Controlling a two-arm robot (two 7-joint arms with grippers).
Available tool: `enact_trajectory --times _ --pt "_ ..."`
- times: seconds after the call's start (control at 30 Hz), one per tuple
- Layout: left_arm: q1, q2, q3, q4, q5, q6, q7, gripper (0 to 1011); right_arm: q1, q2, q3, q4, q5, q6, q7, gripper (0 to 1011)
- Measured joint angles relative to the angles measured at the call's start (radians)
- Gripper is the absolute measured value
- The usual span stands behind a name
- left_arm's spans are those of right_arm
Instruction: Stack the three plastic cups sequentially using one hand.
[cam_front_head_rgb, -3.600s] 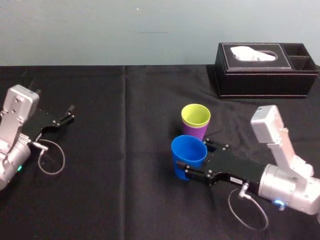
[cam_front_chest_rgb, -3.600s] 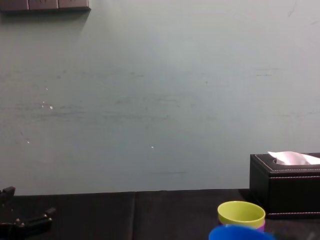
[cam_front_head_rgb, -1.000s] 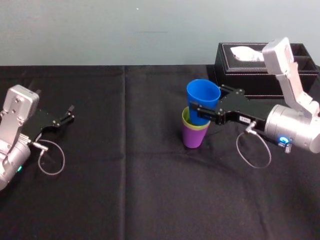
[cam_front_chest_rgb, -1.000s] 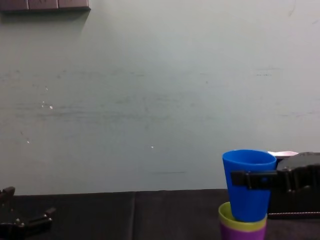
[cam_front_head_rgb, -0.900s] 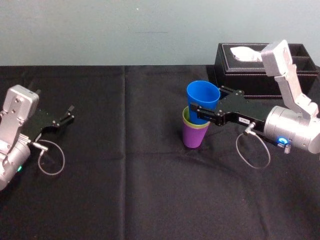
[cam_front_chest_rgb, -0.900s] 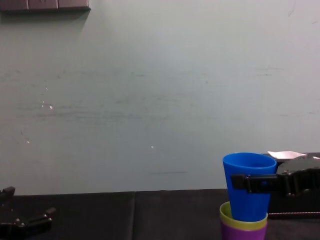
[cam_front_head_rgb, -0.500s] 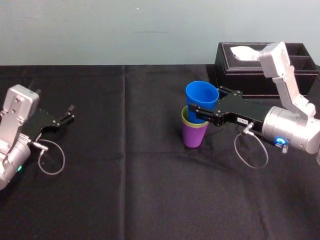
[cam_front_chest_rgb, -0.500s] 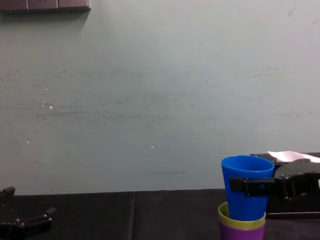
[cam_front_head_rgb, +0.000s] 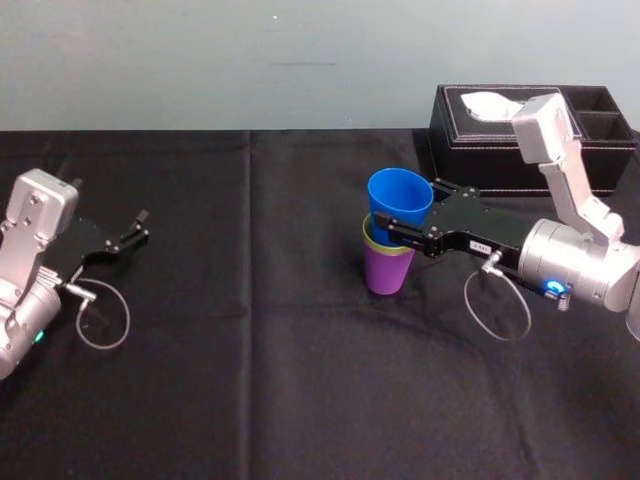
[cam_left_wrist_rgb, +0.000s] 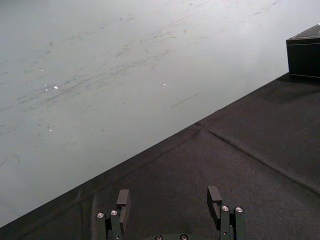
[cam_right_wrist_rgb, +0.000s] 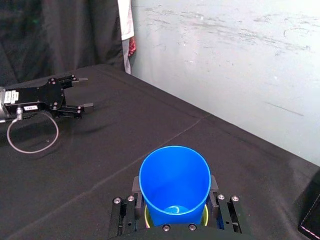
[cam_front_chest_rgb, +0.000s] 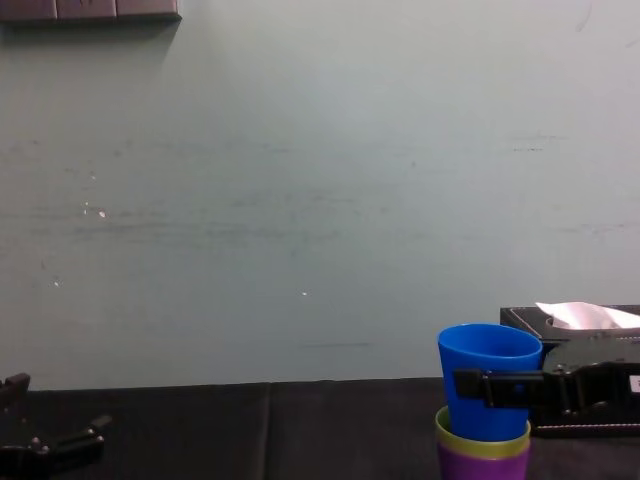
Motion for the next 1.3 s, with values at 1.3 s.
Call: enact_trajectory --times 1.3 --pt "0.000 0.000 0.000 0.000 0.000 0.000 0.000 1011 -0.143 0.064 0.122 -0.150 0.004 -0.043 -0.098 1003"
